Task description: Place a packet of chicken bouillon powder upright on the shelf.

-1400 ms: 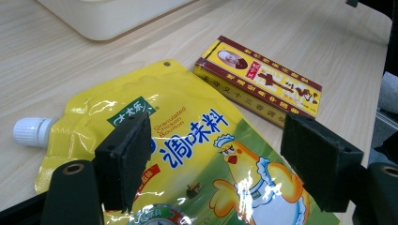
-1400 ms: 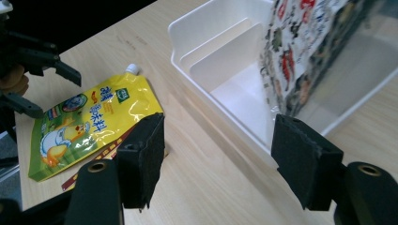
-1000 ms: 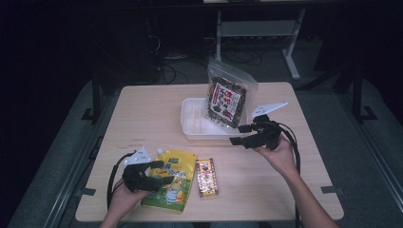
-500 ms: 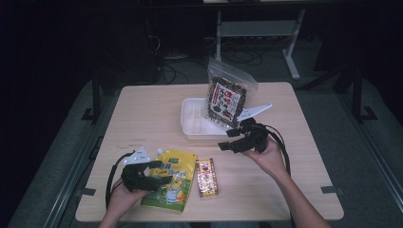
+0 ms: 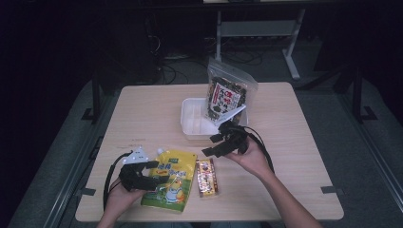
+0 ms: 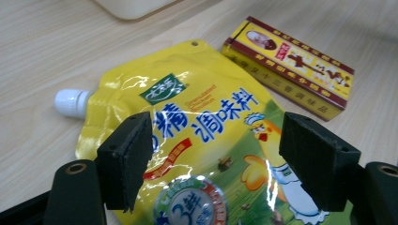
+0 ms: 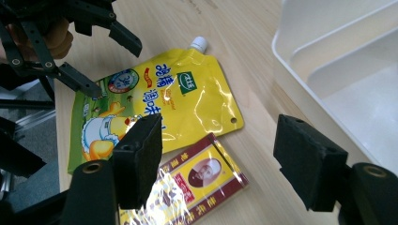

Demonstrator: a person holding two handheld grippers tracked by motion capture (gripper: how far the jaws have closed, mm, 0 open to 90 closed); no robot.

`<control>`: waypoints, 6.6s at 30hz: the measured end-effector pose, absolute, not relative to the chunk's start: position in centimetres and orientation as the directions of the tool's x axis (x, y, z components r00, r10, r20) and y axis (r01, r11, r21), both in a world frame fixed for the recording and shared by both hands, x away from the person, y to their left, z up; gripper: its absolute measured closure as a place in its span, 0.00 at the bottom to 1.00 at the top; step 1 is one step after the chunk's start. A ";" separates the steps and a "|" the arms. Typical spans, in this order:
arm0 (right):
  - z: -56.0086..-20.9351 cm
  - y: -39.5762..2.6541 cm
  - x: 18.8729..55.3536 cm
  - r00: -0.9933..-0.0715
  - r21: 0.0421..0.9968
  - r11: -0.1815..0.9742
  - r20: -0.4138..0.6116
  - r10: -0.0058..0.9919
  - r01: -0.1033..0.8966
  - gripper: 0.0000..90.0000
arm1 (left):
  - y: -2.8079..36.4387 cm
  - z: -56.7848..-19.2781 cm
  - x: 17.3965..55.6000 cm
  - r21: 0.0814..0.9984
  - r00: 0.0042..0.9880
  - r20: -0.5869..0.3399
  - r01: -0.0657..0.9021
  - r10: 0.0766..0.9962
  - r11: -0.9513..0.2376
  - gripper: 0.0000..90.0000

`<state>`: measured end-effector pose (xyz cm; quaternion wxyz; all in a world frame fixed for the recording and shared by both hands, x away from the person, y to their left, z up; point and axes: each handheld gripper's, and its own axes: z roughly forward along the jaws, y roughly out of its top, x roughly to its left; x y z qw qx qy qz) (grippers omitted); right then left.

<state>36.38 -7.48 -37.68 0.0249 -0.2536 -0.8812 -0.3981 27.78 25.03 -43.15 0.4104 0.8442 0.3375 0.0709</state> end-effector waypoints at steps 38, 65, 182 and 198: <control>-40.9 -0.2 39.1 -0.874 0.539 0.689 0.272 0.402 0.485 0.70 | 25.8 -44.1 28.3 0.696 0.743 -0.161 0.552 0.650 -0.459 0.47; -44.4 -0.5 41.6 -0.747 0.343 0.667 0.385 0.542 0.661 0.68 | 25.6 -45.0 28.5 0.639 0.733 -0.163 0.589 0.660 -0.496 0.64; -44.1 0.3 41.5 -0.674 0.304 0.625 0.526 0.519 0.719 1.00 | 26.5 -44.6 28.4 0.654 0.701 -0.139 0.595 0.699 -0.467 0.67; -41.9 -0.9 40.4 -0.722 0.406 0.607 0.501 0.477 0.683 1.00 | 28.4 -44.6 29.1 0.663 0.622 -0.237 0.665 0.746 -0.344 0.30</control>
